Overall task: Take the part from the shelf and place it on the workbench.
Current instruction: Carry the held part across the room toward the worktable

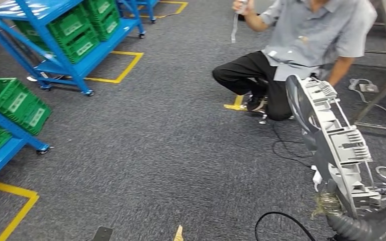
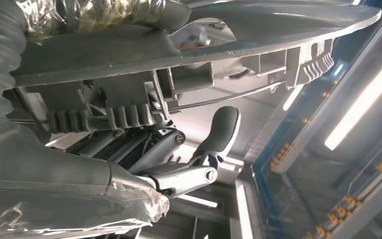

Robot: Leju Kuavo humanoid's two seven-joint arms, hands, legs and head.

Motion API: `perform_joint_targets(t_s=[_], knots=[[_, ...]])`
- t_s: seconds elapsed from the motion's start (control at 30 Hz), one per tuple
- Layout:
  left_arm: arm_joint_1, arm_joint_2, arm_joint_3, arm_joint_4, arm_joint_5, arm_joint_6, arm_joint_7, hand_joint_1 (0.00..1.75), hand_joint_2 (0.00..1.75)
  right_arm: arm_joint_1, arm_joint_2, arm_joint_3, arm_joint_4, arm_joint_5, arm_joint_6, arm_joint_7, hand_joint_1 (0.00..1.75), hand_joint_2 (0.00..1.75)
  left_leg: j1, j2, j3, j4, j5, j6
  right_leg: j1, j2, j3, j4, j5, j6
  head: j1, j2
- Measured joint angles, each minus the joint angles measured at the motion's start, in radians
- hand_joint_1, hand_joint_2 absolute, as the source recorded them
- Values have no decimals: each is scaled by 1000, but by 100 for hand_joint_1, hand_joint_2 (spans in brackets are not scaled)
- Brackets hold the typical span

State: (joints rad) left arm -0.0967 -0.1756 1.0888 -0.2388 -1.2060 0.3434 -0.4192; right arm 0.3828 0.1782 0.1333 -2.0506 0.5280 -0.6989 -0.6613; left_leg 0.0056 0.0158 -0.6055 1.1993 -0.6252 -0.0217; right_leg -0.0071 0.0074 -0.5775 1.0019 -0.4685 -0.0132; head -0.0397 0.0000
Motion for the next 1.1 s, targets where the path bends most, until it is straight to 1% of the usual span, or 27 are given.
perform_joint_targets(t_s=[0.03,0.07,0.1,0.13,0.2,0.23,0.27,0.33,0.37,0.43,0.47,0.5,0.53,0.57,0.6,0.63,0.67,0.73,0.77,0.83,0.87,0.9,0.97,1.0,1.03,1.07,1.1], knots=[[2,0,0,0,-1,0,0,0,175,0,0,-1,1,2,0,2,175,175,0,-6,-26,55,-18,1,1,13,0,0,1,-1,0,0],[3,0,0,0,-1,-1,0,0,175,-1,0,-3,2,6,0,5,175,175,0,-8,-39,79,-16,3,3,27,0,1,1,-2,0,0],[4,0,0,0,-2,-1,0,0,175,-4,0,-5,5,11,0,9,175,175,0,-11,-35,65,7,7,5,41,0,1,2,-3,0,0],[4,0,0,0,-3,-1,0,0,175,-7,0,-6,7,17,0,14,175,175,-1,-19,-15,16,45,12,6,56,1,2,2,-2,0,0],[2,1,0,0,-5,-1,0,0,175,-16,0,-9,12,30,0,20,175,175,-1,-63,41,-114,115,25,7,82,0,4,4,1,0,0],[2,2,0,0,-6,-1,1,0,175,-21,0,-10,14,37,0,21,175,175,-1,-83,61,-163,130,29,7,94,-4,6,5,4,0,0],[1,3,0,0,-7,-1,1,0,175,-26,0,-10,16,44,0,23,175,175,-1,-95,71,-188,133,32,6,105,-9,7,8,9,0,0],[-2,2,-1,0,-9,-2,3,0,175,-31,0,-14,18,59,0,29,175,175,-1,-82,75,-204,131,35,4,126,-22,5,14,23,0,0],[-4,1,-2,0,-10,-2,3,0,175,-32,0,-18,18,67,0,33,175,175,1,-70,76,-209,136,38,4,118,-29,9,12,28,1,0],[-6,0,-3,0,-11,-2,3,0,175,-40,0,-28,20,80,0,40,175,175,3,-43,78,-221,144,45,7,68,-62,65,-22,36,6,0],[-7,0,-3,0,-11,-3,3,0,175,-46,0,-32,21,85,0,44,175,175,1,-29,78,-223,145,47,7,36,-89,124,-55,39,7,0],[-6,0,-3,0,-12,-3,3,0,175,-53,0,-38,22,89,0,49,175,175,-1,-15,77,-223,144,48,6,17,-121,193,-89,44,9,0],[-5,0,-3,0,-13,-4,4,0,175,-58,0,-43,25,93,0,53,175,175,-2,0,76,-222,144,49,4,7,-149,254,-112,48,9,0],[-5,-1,-3,0,-14,-5,4,0,175,-61,0,-50,28,99,0,58,175,175,-3,15,76,-222,143,49,2,2,-162,287,-119,51,9,0],[-5,-1,-3,0,-15,-5,5,0,175,-64,-1,-57,31,105,0,63,175,175,-3,28,77,-222,142,48,0,-2,-155,280,-107,53,9,0],[-6,-2,-3,0,-17,-5,5,0,175,-67,-1,-64,34,112,0,68,175,175,-3,40,78,-221,140,46,-2,-9,-126,232,-79,54,9,0],[-7,-2,-3,0,-18,-5,6,0,175,-71,-1,-71,36,119,0,73,175,175,-4,50,80,-221,138,43,-3,-28,-84,158,-47,55,9,0],[-8,-3,-4,0,-21,-5,8,0,175,-84,-1,-84,41,129,0,84,175,175,-10,67,84,-217,132,34,1,-70,-12,36,-14,48,9,0],[-9,-2,-4,0,-22,-5,10,0,175,-91,-1,-92,44,133,0,89,175,175,-14,75,85,-216,130,30,3,-81,2,10,-12,41,9,0],[-10,-2,-4,0,-25,-6,14,0,175,-103,-1,-106,49,143,0,98,175,175,-16,93,87,-214,128,24,5,-65,1,6,-12,27,8,0],[-12,-3,-5,0,-27,-6,15,0,175,-107,-2,-113,51,150,0,103,175,175,-14,90,88,-211,123,19,5,-54,0,5,-10,21,8,0],[-13,-3,-5,0,-28,-6,15,0,175,-113,-2,-121,53,157,0,108,175,175,-11,73,83,-196,109,14,4,-43,-1,4,-8,15,7,0],[-14,-3,-6,0,-31,-6,16,0,175,-126,-2,-131,57,172,0,116,175,175,-6,20,46,-107,53,7,1,-21,0,2,-4,4,5,0],[-13,-3,-6,0,-31,-6,16,0,175,-133,-2,-134,59,178,0,119,175,175,-5,2,13,-37,20,7,2,-9,0,2,-3,0,4,0],[-11,-3,-6,0,-31,-6,17,0,175,-138,-3,-137,62,181,0,122,175,175,-5,-5,-20,29,-4,8,4,5,0,2,-3,-2,4,0],[-9,-3,-6,0,-31,-6,17,0,175,-141,-3,-140,64,184,0,125,175,175,-5,-7,-44,73,-12,10,6,19,0,3,-3,-2,4,0],[-8,-3,-6,0,-31,-7,17,0,175,-142,-3,-145,65,185,0,128,175,175,-6,-9,-53,79,2,14,8,34,0,3,-3,-2,4,0]])
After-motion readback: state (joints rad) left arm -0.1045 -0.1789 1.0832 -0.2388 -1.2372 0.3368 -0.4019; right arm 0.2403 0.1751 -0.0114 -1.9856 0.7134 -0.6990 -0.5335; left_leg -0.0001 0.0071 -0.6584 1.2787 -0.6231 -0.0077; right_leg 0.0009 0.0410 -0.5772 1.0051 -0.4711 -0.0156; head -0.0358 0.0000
